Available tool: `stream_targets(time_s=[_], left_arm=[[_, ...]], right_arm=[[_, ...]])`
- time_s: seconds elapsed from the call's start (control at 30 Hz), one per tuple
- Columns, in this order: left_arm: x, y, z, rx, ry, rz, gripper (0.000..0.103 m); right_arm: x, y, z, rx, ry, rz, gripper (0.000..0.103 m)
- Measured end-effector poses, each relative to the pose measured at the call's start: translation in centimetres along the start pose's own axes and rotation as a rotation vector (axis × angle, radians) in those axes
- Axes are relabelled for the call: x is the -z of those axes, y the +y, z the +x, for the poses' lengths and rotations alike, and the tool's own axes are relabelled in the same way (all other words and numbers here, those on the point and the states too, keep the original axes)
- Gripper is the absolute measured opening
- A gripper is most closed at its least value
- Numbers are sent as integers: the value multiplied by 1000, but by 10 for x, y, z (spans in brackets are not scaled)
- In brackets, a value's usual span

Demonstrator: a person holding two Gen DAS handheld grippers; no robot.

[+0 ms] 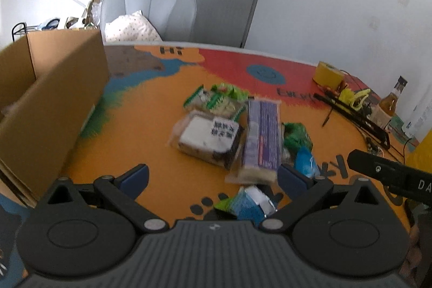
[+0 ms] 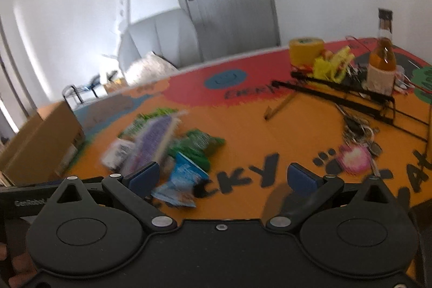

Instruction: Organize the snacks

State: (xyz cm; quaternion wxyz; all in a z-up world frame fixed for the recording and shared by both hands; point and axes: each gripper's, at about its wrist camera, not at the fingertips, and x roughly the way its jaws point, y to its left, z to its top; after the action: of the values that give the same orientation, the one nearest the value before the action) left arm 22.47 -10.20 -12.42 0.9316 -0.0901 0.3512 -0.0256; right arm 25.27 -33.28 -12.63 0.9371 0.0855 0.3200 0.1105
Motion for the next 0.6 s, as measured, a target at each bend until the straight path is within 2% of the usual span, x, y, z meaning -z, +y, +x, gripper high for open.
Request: stream_targets(time_s=[0.13, 0.2, 0.33, 0.43, 0.53, 0.6], left_arm=[[9, -2, 7, 10, 15, -17, 98], [13, -3, 10, 19, 23, -22, 92], [17, -4, 17, 44, 63, -32, 72], [19, -8, 17, 26, 59, 6, 64], [18, -3, 16, 11, 63, 4, 44], [16, 1, 16, 18, 70, 0, 41]], right_arm=[[6, -5, 5, -51, 36, 28, 103], [7, -3, 7, -63, 36, 28, 103], [6, 2, 13, -89, 36, 27, 99], [6, 7, 22, -110, 53, 22, 92], [7, 11, 30, -116, 69, 25, 85], [6, 13, 34, -122, 76, 31, 83]])
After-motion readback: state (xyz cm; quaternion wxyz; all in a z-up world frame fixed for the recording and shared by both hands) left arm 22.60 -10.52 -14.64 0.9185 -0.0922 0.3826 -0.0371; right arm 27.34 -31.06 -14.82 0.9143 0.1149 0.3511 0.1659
